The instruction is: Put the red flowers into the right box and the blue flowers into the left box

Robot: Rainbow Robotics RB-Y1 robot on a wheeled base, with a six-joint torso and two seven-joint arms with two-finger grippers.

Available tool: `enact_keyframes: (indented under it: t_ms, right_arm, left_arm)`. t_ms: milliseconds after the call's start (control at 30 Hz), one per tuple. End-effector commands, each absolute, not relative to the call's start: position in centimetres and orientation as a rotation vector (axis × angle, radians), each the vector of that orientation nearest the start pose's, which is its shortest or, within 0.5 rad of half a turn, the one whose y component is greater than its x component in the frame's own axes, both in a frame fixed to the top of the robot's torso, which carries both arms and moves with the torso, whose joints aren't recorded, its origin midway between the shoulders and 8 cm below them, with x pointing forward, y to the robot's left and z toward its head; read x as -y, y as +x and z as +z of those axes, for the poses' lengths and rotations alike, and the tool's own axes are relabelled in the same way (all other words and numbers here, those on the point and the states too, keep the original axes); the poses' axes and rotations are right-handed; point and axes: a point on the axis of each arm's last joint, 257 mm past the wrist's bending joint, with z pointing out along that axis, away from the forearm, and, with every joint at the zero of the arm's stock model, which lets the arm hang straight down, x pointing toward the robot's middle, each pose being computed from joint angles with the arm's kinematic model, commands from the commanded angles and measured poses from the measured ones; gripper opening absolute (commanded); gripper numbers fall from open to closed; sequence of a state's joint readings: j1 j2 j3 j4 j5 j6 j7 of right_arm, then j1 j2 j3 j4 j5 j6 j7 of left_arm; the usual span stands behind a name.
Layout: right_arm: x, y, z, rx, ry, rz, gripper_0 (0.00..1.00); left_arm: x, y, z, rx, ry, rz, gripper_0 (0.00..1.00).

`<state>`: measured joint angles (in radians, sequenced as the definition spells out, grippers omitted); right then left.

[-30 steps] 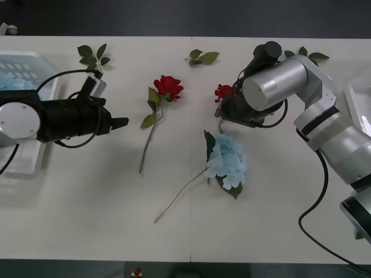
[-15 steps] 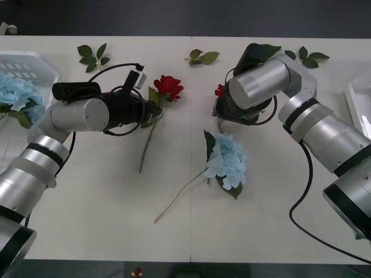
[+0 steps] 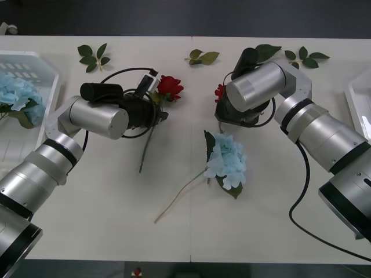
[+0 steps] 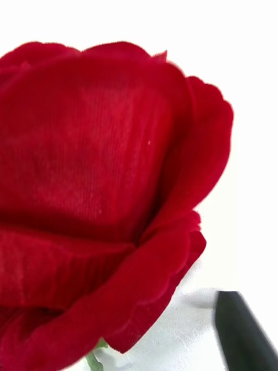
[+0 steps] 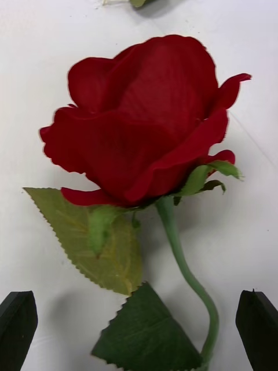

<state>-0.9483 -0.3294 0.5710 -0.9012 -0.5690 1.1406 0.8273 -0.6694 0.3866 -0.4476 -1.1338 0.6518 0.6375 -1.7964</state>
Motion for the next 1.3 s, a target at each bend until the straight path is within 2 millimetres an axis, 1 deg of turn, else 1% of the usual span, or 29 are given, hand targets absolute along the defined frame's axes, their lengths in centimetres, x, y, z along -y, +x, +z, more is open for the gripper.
enact_keyframes:
  t_ms: [33,200,367,433,567,600,667,700,733,800,833,967,1133,1200,1233,1300]
  right_arm:
    - [11.0,60.8,-27.8,-2.606,0.187,0.165,0.00]
    - [11.0,60.7,-27.9,-2.607,0.175,0.160,0.00]
    - [10.9,60.8,-27.8,-2.607,0.169,0.162,0.00]
    - [11.0,60.7,-27.9,-2.608,0.169,0.162,0.00]
    - [10.9,60.7,-27.9,-2.609,0.164,0.162,0.00]
    - [11.0,60.7,-27.8,-2.609,0.162,0.163,0.00]
    - [11.0,60.8,-27.6,-2.608,0.161,0.164,0.00]
    - [11.0,60.9,-27.3,-2.606,0.161,0.167,0.00]
    - [11.2,61.0,-26.9,-2.607,0.163,0.171,0.00]
    - [11.3,61.2,-26.2,-2.606,0.166,0.187,0.00]
    - [11.4,61.3,-25.5,-2.603,0.174,0.201,0.00]
    - [11.8,61.2,-23.2,-2.600,0.175,0.221,0.00]
    - [12.6,60.9,-20.6,-2.603,0.192,0.277,0.00]
    - [13.3,60.6,-19.1,-2.606,0.201,0.300,0.00]
    - [13.4,60.5,-18.8,-2.608,0.203,0.307,0.00]
    - [14.1,60.2,-17.5,-2.607,0.212,0.326,0.00]
  left_arm:
    - [-7.3,63.3,-24.6,-2.027,0.653,-0.204,1.00]
    - [-6.3,63.1,-24.6,-2.022,0.660,-0.210,1.00]
    - [-6.6,63.1,-25.5,-2.039,0.663,-0.195,1.00]
    - [-7.0,63.0,-26.2,-2.054,0.662,-0.184,1.00]
    - [-7.3,63.1,-26.5,-2.058,0.665,-0.174,1.00]
    - [-7.5,63.1,-26.7,-2.061,0.665,-0.168,0.99]
    - [-7.8,63.1,-27.0,-2.068,0.666,-0.157,0.76]
    - [-7.9,63.1,-27.1,-2.069,0.668,-0.154,0.62]
    - [-7.9,63.1,-27.0,-2.067,0.670,-0.151,0.39]
    - [-8.0,63.2,-27.0,-2.067,0.670,-0.146,0.05]
    - [-7.9,63.2,-26.9,-2.065,0.671,-0.149,0.00]
    - [-8.2,63.4,-26.8,-2.058,0.667,-0.143,0.00]
    - [-8.1,63.6,-26.1,-2.037,0.662,-0.149,0.00]
    - [-8.6,63.9,-25.2,-2.023,0.657,-0.144,0.00]
    - [-8.7,64.0,-25.0,-2.019,0.655,-0.142,0.00]
    - [-9.2,64.2,-24.0,-2.000,0.657,-0.135,0.00]
